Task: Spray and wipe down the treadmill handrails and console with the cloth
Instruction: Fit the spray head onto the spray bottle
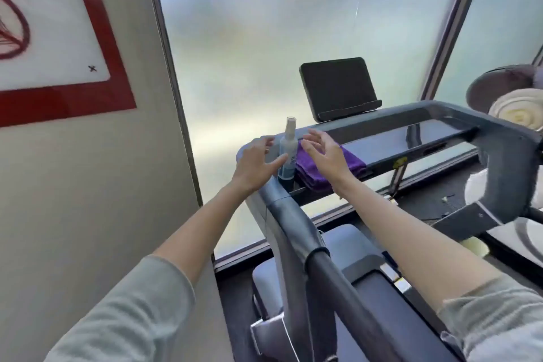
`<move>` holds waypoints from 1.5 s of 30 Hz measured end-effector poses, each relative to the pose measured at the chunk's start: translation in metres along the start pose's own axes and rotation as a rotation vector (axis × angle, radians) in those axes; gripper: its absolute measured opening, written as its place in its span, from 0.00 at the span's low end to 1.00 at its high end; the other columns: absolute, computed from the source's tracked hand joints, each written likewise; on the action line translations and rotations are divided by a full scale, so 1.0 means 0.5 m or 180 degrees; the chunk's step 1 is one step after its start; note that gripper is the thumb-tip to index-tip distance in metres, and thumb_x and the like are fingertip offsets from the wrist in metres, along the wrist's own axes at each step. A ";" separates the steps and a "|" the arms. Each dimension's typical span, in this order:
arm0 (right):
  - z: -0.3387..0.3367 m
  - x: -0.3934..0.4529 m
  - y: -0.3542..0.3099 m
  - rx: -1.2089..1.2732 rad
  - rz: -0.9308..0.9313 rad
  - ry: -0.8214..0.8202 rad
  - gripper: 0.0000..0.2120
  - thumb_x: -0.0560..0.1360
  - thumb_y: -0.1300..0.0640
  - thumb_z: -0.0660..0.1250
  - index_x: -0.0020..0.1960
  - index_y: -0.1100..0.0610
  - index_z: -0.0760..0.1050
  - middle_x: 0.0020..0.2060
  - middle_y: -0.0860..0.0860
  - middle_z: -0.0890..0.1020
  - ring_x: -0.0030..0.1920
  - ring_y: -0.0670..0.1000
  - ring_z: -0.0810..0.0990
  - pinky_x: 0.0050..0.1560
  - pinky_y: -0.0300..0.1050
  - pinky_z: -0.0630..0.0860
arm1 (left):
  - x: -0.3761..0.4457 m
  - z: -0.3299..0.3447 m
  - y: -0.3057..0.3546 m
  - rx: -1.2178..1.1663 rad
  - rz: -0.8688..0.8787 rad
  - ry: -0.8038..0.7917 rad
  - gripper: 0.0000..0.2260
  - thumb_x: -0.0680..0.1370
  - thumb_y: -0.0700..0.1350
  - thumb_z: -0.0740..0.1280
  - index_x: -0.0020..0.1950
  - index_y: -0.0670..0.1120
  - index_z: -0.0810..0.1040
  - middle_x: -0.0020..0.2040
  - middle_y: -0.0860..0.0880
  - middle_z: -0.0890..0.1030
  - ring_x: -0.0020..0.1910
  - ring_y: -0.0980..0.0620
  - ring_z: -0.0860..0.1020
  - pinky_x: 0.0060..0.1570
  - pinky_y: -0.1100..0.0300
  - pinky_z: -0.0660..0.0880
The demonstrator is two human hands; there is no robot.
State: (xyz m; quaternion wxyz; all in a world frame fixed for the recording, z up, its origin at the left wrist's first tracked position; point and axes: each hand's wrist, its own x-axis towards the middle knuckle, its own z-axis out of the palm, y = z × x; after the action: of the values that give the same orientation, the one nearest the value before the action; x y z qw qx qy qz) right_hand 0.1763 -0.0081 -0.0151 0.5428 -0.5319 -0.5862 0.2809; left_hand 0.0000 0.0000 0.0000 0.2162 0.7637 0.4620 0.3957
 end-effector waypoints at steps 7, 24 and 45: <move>0.031 0.063 -0.009 0.0690 -0.0249 -0.0165 0.19 0.81 0.55 0.65 0.71 0.55 0.71 0.63 0.51 0.80 0.65 0.48 0.78 0.65 0.41 0.75 | 0.058 0.048 -0.029 -0.0586 -0.0334 0.0071 0.24 0.73 0.48 0.75 0.64 0.40 0.72 0.59 0.45 0.78 0.56 0.50 0.77 0.57 0.56 0.75; 0.074 0.091 0.013 0.2140 0.0071 -0.0591 0.14 0.76 0.46 0.65 0.55 0.54 0.78 0.46 0.45 0.78 0.48 0.47 0.78 0.50 0.42 0.80 | 0.123 0.044 -0.085 -0.0788 0.0216 -0.0656 0.15 0.74 0.44 0.74 0.52 0.36 0.73 0.51 0.43 0.82 0.49 0.47 0.82 0.47 0.62 0.79; 0.090 0.101 0.016 0.2346 -0.0140 -0.0636 0.12 0.75 0.45 0.64 0.52 0.49 0.80 0.40 0.46 0.76 0.41 0.44 0.77 0.47 0.41 0.80 | 0.136 0.040 -0.095 -0.0814 0.0513 -0.0778 0.15 0.73 0.42 0.74 0.47 0.47 0.68 0.51 0.42 0.82 0.49 0.43 0.82 0.45 0.46 0.81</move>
State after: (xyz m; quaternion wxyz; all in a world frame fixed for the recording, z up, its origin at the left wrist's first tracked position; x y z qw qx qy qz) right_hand 0.1446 0.0523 -0.0167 0.6437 -0.2583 -0.5071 0.5116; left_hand 0.0083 0.0831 -0.0174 0.3336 0.8069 0.3156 0.3715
